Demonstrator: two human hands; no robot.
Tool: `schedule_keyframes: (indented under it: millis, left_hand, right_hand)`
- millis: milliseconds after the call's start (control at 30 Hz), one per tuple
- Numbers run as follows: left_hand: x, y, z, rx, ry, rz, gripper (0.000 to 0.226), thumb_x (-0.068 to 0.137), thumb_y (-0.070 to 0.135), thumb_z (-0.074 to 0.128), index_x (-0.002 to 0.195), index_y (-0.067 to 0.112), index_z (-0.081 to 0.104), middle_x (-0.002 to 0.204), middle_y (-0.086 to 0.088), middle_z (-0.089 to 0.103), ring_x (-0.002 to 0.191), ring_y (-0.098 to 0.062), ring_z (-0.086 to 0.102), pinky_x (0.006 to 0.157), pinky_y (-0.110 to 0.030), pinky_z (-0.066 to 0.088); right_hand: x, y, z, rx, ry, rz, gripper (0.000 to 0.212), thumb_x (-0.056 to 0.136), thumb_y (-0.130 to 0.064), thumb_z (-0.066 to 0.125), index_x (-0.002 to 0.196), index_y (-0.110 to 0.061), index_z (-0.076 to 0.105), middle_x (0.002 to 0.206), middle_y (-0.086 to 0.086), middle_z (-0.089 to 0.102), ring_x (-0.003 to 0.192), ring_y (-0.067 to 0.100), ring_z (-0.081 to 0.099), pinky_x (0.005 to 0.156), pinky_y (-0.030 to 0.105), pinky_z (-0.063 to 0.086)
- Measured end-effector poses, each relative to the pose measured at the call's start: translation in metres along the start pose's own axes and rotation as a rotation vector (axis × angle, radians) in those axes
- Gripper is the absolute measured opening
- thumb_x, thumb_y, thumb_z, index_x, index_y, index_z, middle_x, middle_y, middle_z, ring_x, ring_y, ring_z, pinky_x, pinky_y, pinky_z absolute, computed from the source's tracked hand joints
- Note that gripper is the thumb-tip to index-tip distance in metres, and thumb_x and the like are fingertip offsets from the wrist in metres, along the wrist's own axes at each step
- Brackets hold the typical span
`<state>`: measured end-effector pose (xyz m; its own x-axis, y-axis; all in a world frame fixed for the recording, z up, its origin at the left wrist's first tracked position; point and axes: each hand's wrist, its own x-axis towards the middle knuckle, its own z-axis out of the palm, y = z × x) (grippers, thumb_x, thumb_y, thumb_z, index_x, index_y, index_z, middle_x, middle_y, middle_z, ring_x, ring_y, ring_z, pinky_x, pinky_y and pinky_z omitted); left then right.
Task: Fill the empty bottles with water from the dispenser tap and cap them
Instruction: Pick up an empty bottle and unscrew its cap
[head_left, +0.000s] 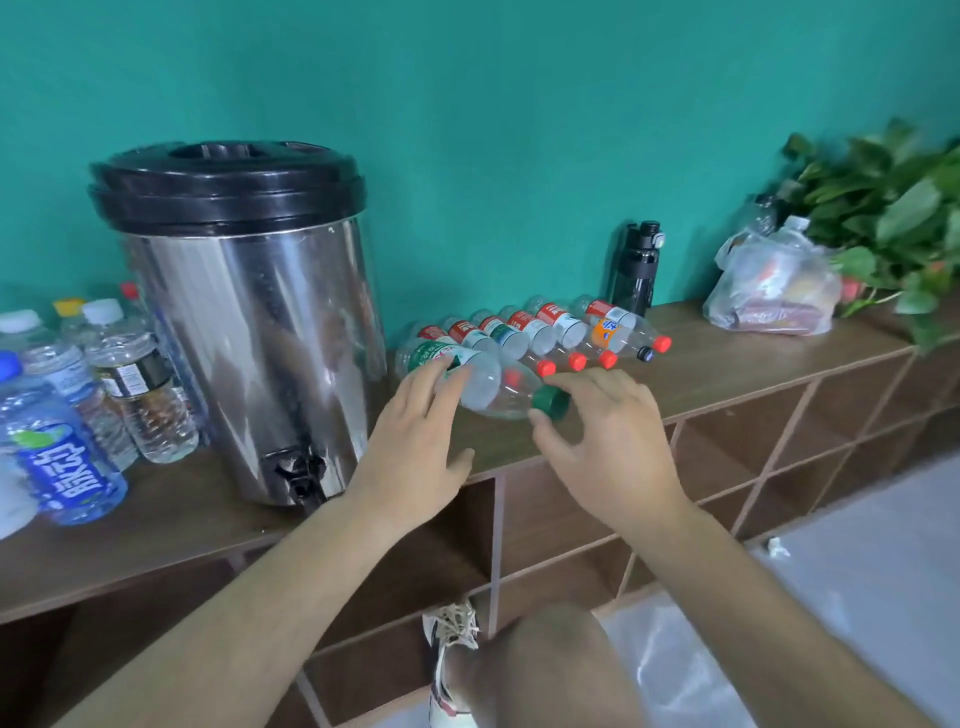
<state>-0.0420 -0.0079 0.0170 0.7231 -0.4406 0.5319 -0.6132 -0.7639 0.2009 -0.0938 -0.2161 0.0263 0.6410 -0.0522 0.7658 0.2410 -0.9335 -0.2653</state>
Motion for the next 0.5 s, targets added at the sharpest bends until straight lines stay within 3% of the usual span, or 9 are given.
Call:
schedule_keyframes:
  millis: [100, 233, 333, 400, 500]
  left_hand:
    - [-0.017, 0.023, -0.034, -0.021, 0.069, 0.019, 0.086, 0.075, 0.025, 0.086, 0.149, 0.011, 0.044, 0.149, -0.009, 0.046, 0.141, -0.030, 0.038, 0.120, -0.048, 0.031]
    - [-0.048, 0.033, -0.099, 0.002, 0.051, -0.027, 0.073, 0.067, 0.033, 0.085, 0.133, 0.020, 0.055, 0.127, 0.001, 0.056, 0.116, -0.021, 0.049, 0.108, -0.047, 0.039]
    - [-0.078, 0.028, -0.148, 0.151, 0.034, -0.015, 0.069, 0.067, 0.044, 0.081, 0.129, 0.024, 0.057, 0.116, 0.007, 0.053, 0.093, -0.023, 0.059, 0.076, -0.035, 0.047]
    - [-0.097, 0.023, -0.174, 0.234, 0.092, -0.013, 0.069, 0.066, 0.051, 0.077, 0.127, 0.024, 0.058, 0.111, 0.008, 0.052, 0.080, -0.023, 0.063, 0.061, -0.031, 0.042]
    - [-0.119, 0.017, -0.205, 0.413, 0.174, 0.020, 0.070, 0.062, 0.059, 0.072, 0.119, 0.021, 0.063, 0.102, 0.003, 0.057, 0.066, -0.024, 0.062, 0.054, -0.026, 0.034]
  right_hand:
    - [-0.020, -0.022, -0.055, 0.055, -0.045, -0.101, 0.038, 0.092, -0.042, 0.060, 0.114, -0.015, 0.075, 0.103, -0.001, 0.072, 0.100, 0.025, 0.064, 0.092, 0.034, 0.040]
    - [-0.027, -0.054, -0.094, 0.169, -0.099, -0.241, 0.038, 0.096, -0.041, 0.063, 0.122, -0.014, 0.072, 0.112, -0.001, 0.071, 0.106, 0.022, 0.063, 0.101, 0.037, 0.044]
    - [-0.021, -0.083, -0.106, 0.277, -0.220, -0.197, 0.050, 0.102, -0.054, 0.047, 0.128, -0.016, 0.067, 0.118, -0.002, 0.071, 0.113, 0.020, 0.062, 0.104, 0.042, 0.047]
    - [-0.017, -0.106, -0.108, 0.232, -0.248, -0.175, 0.056, 0.104, -0.064, 0.030, 0.114, -0.020, 0.064, 0.098, -0.002, 0.069, 0.098, 0.024, 0.063, 0.087, 0.041, 0.048]
    - [-0.011, -0.145, -0.107, 0.158, -0.247, -0.121, 0.059, 0.104, -0.066, 0.010, 0.076, -0.026, 0.043, 0.065, -0.008, 0.048, 0.067, 0.024, 0.052, 0.060, 0.037, 0.032]
